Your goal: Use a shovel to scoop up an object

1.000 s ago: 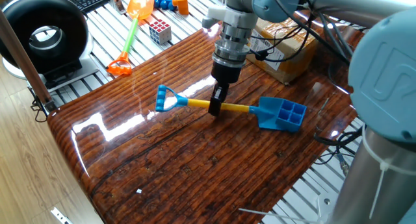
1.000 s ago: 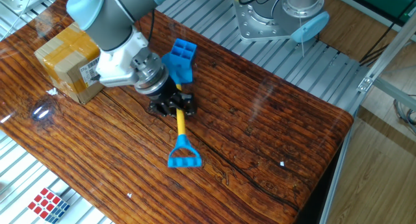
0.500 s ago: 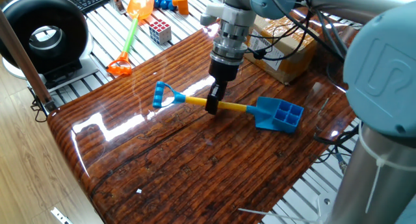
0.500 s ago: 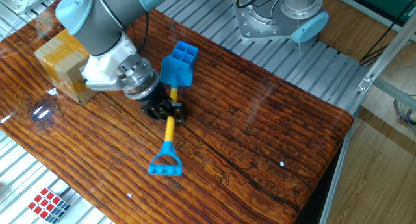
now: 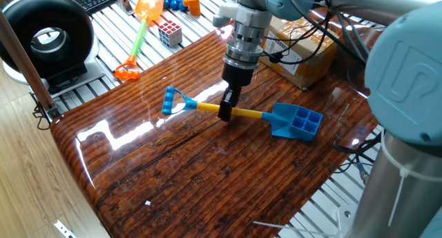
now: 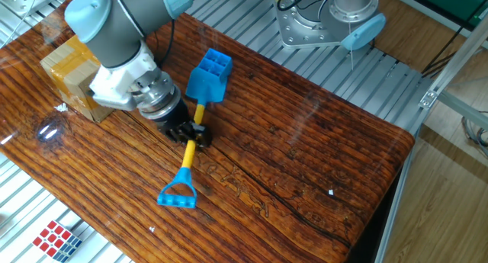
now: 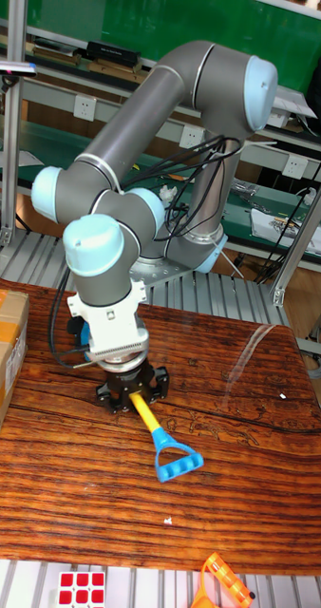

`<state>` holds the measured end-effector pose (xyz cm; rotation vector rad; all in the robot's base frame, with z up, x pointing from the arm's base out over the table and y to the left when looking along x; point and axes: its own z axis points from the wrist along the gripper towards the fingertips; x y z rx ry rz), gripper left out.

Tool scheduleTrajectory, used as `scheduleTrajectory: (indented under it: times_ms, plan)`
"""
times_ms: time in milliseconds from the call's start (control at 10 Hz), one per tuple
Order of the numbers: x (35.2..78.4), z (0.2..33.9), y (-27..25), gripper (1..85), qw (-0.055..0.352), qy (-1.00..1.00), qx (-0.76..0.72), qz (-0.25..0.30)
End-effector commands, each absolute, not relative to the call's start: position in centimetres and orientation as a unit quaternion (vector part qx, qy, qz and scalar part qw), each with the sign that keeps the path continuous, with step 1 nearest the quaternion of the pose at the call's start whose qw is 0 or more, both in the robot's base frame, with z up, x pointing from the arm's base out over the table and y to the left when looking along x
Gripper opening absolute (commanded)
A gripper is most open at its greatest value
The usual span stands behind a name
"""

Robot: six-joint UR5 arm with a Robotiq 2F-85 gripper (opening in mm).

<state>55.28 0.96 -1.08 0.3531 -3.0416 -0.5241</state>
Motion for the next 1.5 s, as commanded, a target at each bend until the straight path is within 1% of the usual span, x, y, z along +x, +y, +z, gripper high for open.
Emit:
scheduleTrajectory:
  times_ms: [0, 400, 600, 700, 1000, 1200, 1300, 1400]
  plan:
    - [56.8, -0.4, -0.1, 1.0, -0.011, -0.985, 0.084, -0.149]
    - [57.9, -0.8, -2.5, 1.0, -0.037, -0.991, 0.074, -0.108]
    - [57.8, -1.3, -3.9, 1.0, -0.031, -0.995, 0.051, -0.077]
    - [57.8, -1.3, -4.0, 1.0, -0.030, -0.996, 0.035, -0.074]
    - [58.0, -1.4, -6.6, 1.0, -0.028, -0.999, 0.035, 0.007]
    - [59.0, -1.3, -6.7, 1.0, -0.046, -0.998, 0.040, 0.001]
    - [58.9, -1.5, -6.6, 1.3, -0.043, -0.998, 0.038, -0.004]
    - [58.8, -1.5, -6.5, 10.3, -0.040, -0.998, 0.041, -0.005]
